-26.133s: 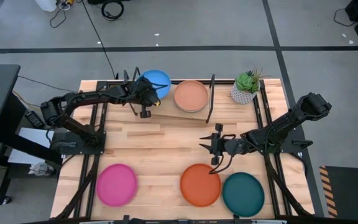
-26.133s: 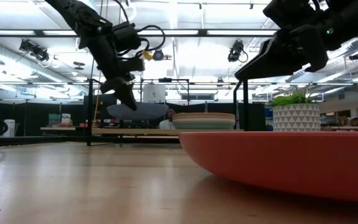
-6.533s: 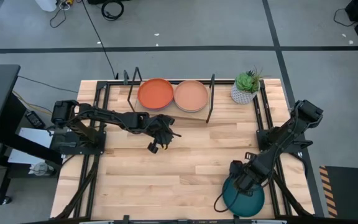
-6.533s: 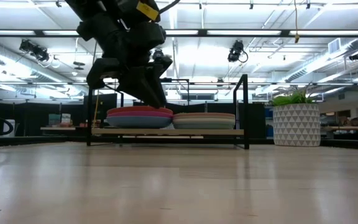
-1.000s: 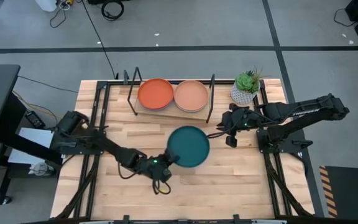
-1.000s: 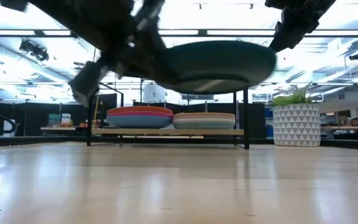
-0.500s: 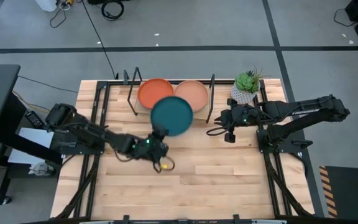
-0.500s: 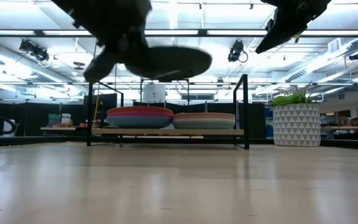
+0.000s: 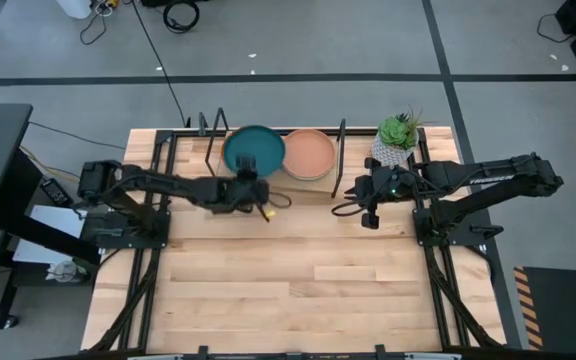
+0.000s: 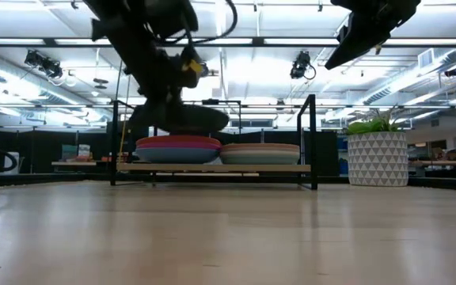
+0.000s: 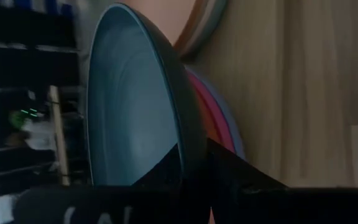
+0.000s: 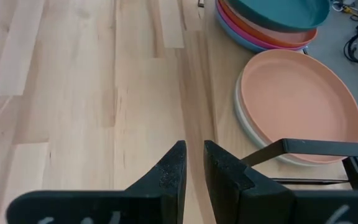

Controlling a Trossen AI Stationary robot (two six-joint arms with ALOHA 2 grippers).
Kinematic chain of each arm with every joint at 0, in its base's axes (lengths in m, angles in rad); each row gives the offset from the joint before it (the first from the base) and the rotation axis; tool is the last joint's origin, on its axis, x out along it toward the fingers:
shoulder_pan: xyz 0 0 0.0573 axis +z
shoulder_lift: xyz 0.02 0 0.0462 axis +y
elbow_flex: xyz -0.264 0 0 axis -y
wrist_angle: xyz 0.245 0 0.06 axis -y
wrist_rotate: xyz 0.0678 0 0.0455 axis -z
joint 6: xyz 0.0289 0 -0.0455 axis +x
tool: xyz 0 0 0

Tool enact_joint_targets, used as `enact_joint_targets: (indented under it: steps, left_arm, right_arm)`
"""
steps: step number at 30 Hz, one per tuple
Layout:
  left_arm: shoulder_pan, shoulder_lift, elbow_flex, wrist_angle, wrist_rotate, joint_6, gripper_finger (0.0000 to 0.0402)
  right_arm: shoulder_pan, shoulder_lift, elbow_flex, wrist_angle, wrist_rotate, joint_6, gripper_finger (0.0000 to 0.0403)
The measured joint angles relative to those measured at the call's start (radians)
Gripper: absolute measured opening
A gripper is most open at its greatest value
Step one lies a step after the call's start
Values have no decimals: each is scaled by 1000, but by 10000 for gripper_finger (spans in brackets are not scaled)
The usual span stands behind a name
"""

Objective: Place and stack plates onto a shelf
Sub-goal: Stack the green plate on top of the orange plate on the shelf

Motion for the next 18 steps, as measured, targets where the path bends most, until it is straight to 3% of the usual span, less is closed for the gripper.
enact_joint_targets:
  steps: [11,18]
  left_arm:
    - [132,1,0,20,157,-8,49]
    - [120,1,0,50,170,-3,99]
  right_arm:
    - [0,1,-35,29,-10,11,62]
    - [0,1,-69,55,-20,61,62]
